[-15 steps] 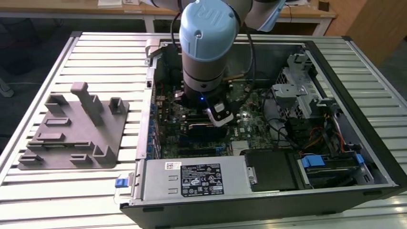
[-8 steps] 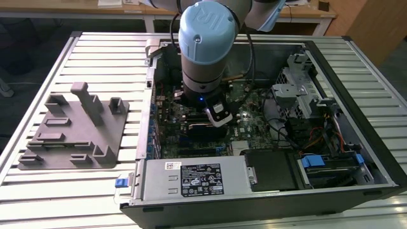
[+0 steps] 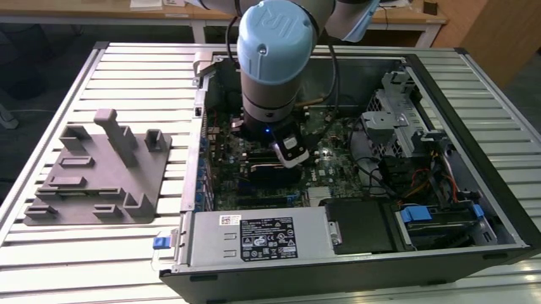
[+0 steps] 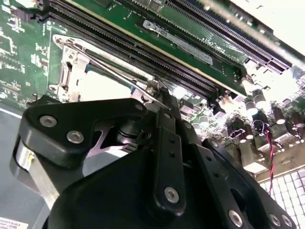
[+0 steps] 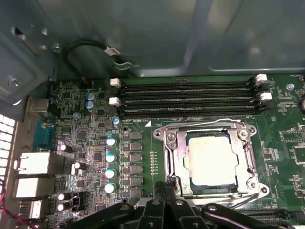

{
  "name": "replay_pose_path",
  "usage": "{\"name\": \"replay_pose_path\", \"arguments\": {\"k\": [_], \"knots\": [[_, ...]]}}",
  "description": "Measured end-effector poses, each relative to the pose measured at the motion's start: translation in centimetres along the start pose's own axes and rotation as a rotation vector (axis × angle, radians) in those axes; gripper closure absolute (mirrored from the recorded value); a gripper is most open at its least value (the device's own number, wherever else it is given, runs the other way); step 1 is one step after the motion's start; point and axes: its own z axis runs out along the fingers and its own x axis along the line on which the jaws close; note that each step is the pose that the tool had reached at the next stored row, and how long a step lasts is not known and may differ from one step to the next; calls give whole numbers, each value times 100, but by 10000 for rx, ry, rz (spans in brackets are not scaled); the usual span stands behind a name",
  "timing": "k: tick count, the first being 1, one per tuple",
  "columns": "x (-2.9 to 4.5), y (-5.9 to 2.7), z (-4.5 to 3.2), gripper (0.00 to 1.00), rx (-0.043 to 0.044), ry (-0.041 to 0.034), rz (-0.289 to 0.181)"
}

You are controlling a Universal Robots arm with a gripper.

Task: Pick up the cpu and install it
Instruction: 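Install the second cpu locking lever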

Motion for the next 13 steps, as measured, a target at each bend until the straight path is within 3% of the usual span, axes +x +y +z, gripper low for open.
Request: {"name": "replay_pose_path", "arguments": {"k": [13], "knots": [[-10, 126, -359, 89, 16, -1, -1]]}}
